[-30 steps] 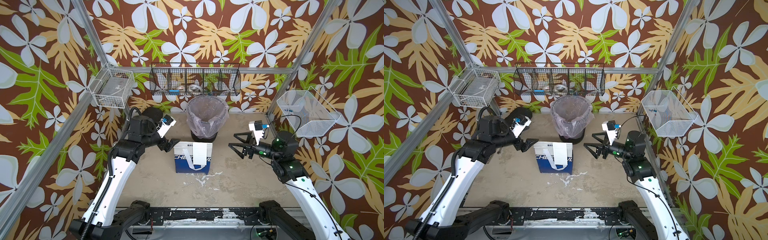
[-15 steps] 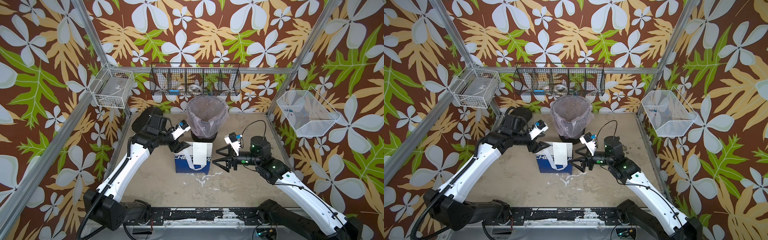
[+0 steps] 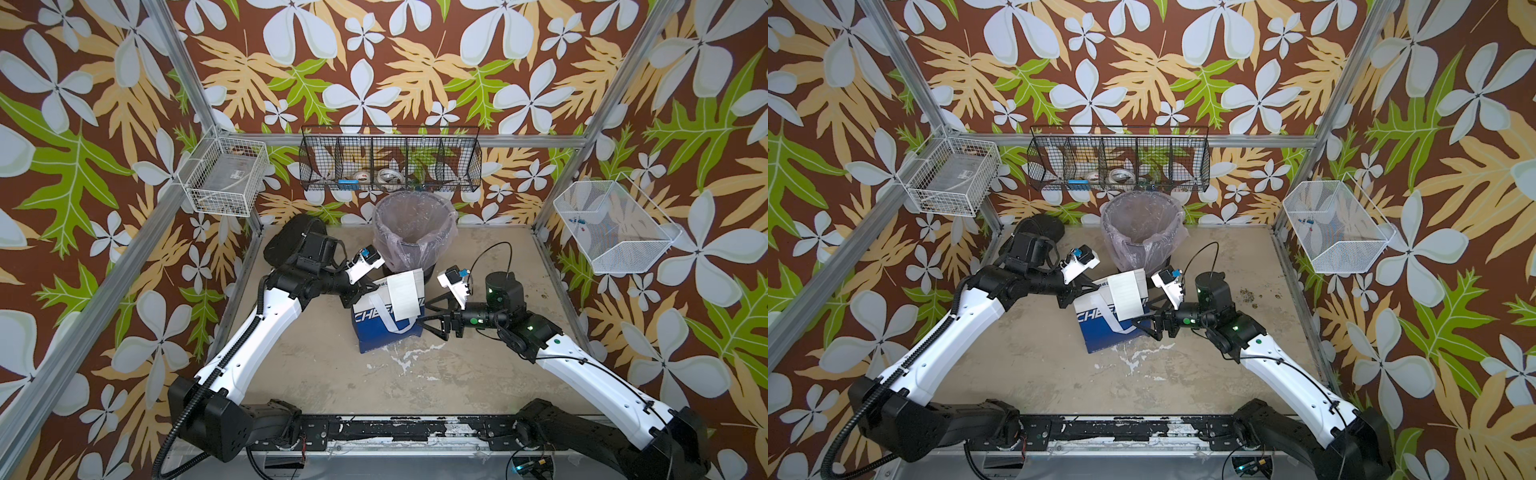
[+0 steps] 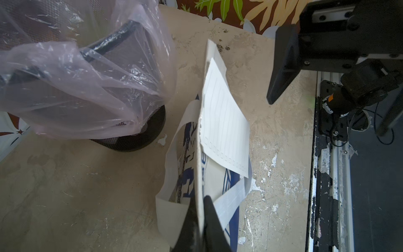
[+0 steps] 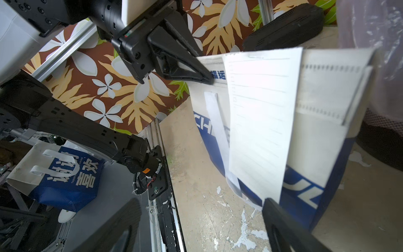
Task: Shred takeout receipts and throw away
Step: Adjust the takeout bag at the center of the board, then tear off the takeout receipt from the takeout bag.
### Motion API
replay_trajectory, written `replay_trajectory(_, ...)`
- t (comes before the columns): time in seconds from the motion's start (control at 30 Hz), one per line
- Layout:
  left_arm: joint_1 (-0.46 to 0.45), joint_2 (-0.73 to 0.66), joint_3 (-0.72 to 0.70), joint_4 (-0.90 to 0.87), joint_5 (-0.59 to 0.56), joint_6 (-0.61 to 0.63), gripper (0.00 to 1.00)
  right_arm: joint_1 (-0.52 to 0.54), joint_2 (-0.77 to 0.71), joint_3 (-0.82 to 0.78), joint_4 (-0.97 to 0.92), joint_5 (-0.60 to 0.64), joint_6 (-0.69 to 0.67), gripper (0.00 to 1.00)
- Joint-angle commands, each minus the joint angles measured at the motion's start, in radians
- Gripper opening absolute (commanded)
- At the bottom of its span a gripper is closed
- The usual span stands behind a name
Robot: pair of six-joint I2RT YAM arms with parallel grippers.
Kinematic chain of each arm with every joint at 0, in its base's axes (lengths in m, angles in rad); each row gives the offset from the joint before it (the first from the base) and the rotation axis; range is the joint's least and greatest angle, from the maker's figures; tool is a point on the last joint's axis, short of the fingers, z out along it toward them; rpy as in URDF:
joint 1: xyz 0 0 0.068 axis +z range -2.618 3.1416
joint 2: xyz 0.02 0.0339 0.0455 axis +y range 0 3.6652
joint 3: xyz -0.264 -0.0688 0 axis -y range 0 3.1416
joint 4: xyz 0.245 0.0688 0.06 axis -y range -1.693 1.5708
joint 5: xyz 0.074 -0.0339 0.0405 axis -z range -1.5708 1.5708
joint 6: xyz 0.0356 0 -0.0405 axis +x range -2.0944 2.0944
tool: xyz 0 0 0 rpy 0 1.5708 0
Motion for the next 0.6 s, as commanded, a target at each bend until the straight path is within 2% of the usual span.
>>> replay_trajectory(0.0,0.000,-0.008,-0.003,0.016,0.033,0.020,0.00,0.003,0.018,-0.002,0.050,0.032,0.017,0.90)
replay_trajectory(0.43,0.001,-0.016,-0.006,0.012,0.047,0.037,0.00,-0.013,0.157,0.081,0.039,0.028,-0.080,0.90)
replay_trajectory(0.57,0.000,-0.015,-0.006,0.012,0.058,0.039,0.00,-0.028,0.195,0.087,0.064,-0.067,-0.069,0.87)
